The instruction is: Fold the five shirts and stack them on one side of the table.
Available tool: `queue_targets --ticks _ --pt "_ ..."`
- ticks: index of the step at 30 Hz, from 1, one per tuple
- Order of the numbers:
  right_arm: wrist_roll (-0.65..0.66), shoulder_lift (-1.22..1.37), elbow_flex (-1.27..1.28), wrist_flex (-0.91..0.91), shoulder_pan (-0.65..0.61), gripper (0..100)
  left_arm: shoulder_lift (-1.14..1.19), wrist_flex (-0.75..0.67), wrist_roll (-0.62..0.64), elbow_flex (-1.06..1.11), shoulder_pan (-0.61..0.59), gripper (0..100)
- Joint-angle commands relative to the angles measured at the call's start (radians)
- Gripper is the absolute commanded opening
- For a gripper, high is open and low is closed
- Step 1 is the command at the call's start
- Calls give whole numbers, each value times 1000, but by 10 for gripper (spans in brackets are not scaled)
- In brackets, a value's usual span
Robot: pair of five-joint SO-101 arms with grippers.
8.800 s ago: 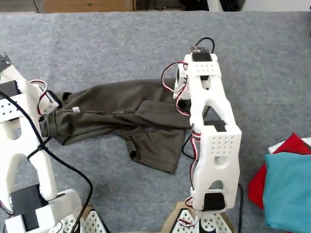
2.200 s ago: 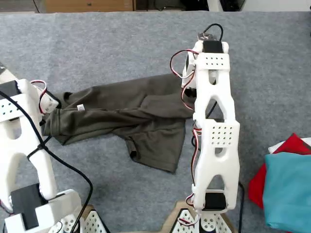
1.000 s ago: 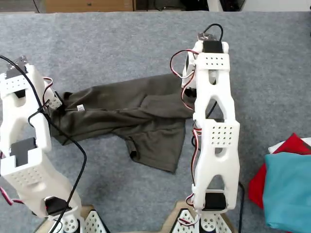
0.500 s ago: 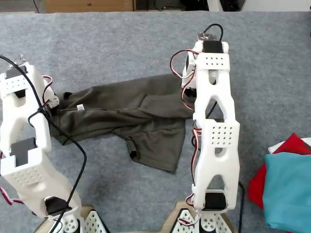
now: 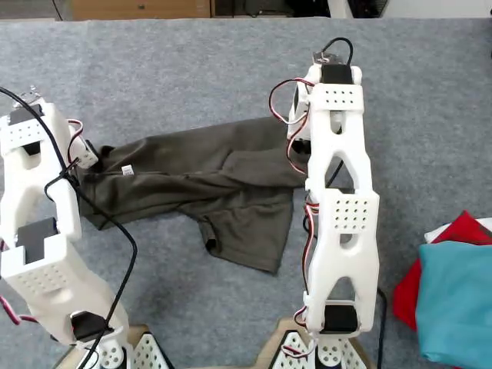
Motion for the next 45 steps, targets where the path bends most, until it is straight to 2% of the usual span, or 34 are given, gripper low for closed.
queue_targets --ticks 1,8,16,22,36,40,45 --pt "-6 -4 -45 11 -4 5 -7 -38 -25 -32 0 205" --pt "-6 -4 -45 11 -4 5 61 -52 -34 -34 -5 205" --pt "-6 -4 -45 11 -4 5 105 -49 -34 -40 -8 136" --pt "-6 -4 -45 11 -4 5 93 -48 -32 -43 -6 14" --pt "-8 -2 -45 11 -4 6 -31 -48 -23 -43 2 19" --pt "-8 -2 -45 11 -4 6 -97 -46 17 -43 2 22" --pt "-6 -2 -45 11 -4 6 -111 -9 15 -37 17 132"
